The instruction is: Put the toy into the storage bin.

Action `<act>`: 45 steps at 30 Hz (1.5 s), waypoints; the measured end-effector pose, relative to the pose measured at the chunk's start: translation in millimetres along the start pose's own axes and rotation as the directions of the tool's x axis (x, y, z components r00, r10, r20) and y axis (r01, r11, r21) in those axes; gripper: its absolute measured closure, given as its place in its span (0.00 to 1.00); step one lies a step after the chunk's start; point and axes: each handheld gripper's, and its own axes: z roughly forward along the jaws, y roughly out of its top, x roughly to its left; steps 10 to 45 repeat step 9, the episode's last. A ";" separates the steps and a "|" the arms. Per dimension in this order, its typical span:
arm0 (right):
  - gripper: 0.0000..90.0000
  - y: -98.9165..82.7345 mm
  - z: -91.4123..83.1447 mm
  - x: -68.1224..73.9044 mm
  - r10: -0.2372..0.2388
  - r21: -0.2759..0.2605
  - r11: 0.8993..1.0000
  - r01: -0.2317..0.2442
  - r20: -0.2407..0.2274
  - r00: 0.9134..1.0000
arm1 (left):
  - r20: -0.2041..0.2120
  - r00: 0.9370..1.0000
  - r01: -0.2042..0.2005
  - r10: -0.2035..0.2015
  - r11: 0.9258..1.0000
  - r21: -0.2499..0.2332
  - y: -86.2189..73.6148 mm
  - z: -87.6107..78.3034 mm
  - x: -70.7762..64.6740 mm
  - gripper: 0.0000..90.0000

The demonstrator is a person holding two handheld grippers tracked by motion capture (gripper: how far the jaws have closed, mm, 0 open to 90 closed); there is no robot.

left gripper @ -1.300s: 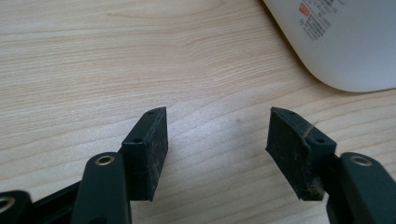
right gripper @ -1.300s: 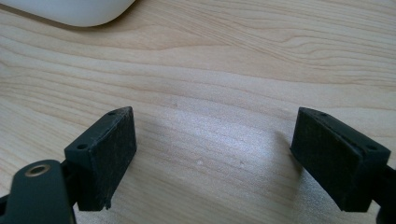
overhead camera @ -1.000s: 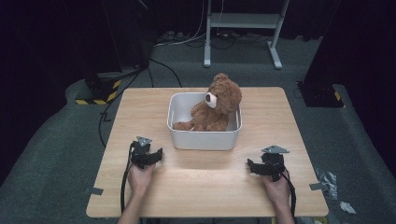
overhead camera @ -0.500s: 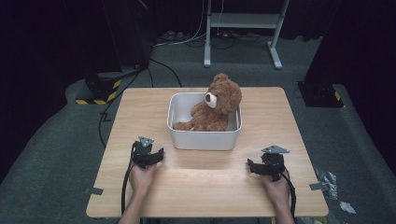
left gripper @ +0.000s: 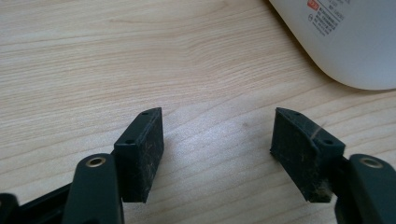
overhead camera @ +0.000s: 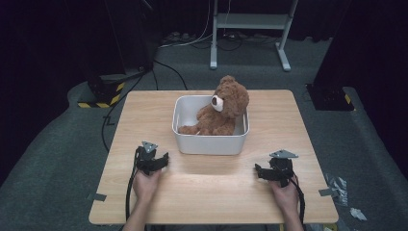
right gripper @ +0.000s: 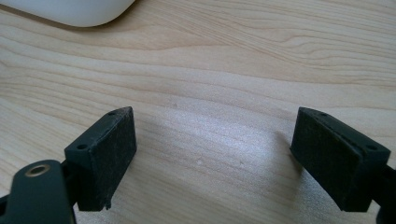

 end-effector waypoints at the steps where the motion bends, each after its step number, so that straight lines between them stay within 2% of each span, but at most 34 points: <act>1: 0.15 0.0 0.0 0.0 -0.001 0.000 1.000 0.001 0.000 1.000 | 0.002 1.000 -0.001 0.001 1.000 0.001 0.0 0.0 0.0 0.37; 7: 0.15 -0.1 0.1 -0.2 -0.004 -0.001 1.000 0.004 0.001 1.000 | 0.011 1.000 -0.003 0.003 1.000 -0.002 -0.1 0.3 0.6 0.36; 45: 0.15 0.0 0.0 0.0 0.000 0.000 1.000 0.000 0.000 1.000 | 0.010 1.000 0.000 0.000 1.000 0.001 0.0 0.3 0.4 0.36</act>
